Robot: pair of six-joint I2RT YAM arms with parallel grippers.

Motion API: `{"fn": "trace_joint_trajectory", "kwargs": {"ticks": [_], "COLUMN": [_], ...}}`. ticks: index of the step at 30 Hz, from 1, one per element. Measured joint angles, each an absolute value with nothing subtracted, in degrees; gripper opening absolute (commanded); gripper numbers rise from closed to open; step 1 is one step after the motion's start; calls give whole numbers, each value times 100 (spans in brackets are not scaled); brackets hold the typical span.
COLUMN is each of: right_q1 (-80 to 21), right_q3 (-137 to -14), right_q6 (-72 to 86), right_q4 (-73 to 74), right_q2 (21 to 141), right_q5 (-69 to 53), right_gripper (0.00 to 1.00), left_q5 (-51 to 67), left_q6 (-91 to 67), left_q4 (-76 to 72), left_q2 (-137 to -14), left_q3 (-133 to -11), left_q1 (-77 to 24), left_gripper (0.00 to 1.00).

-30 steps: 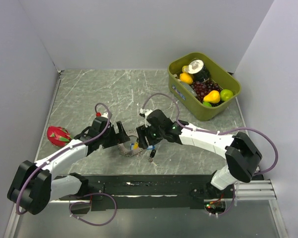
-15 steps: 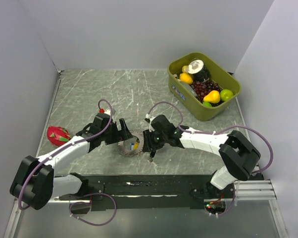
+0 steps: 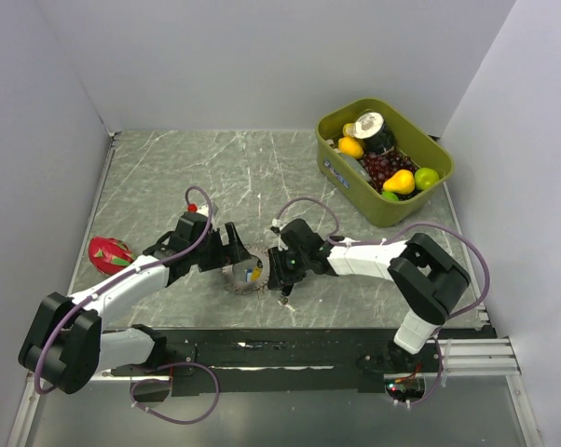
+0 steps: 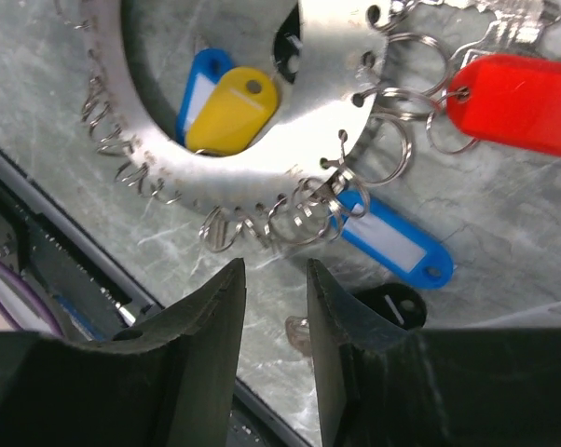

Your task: Put the keys on the keyring

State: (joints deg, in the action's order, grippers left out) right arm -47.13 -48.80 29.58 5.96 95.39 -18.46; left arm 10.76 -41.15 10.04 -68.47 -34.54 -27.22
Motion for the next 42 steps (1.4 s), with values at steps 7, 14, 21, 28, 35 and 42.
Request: {"fn": "trace_joint_trajectory", "kwargs": {"ticks": [7, 14, 21, 28, 35, 42], "right_q1": [-4676, -4569, -4569, -4569, -4569, -4569], "right_q3": [-4912, -4901, -4646, -4565, -4469, -4512], "right_q6": [3017, 3085, 2923, 2871, 2864, 2777], "right_q4": [471, 95, -530, -705, -582, -257], "right_q2": [9703, 9789, 9620, 9437, 9172, 9198], "right_q5": [-1874, -2075, -2493, -2574, -2235, -1953], "right_gripper": [35, 24, 4, 35, 49, 55], "left_q5": [1076, 1076, 1076, 1076, 1076, 1081], "left_q6": [-4115, -4112, -4115, -4108, -4091, -4088], "left_q4": [987, 972, 967, 965, 965, 947], "left_q2": [-6847, -6847, -6847, -6847, -6847, -6847], "left_q3": [-3454, -3454, -3452, -3452, -3452, -3452], "left_q1": [-2720, -2722, -2722, -2722, -2722, -2722], "left_gripper": [98, 98, 98, 98, 99, 99]}}
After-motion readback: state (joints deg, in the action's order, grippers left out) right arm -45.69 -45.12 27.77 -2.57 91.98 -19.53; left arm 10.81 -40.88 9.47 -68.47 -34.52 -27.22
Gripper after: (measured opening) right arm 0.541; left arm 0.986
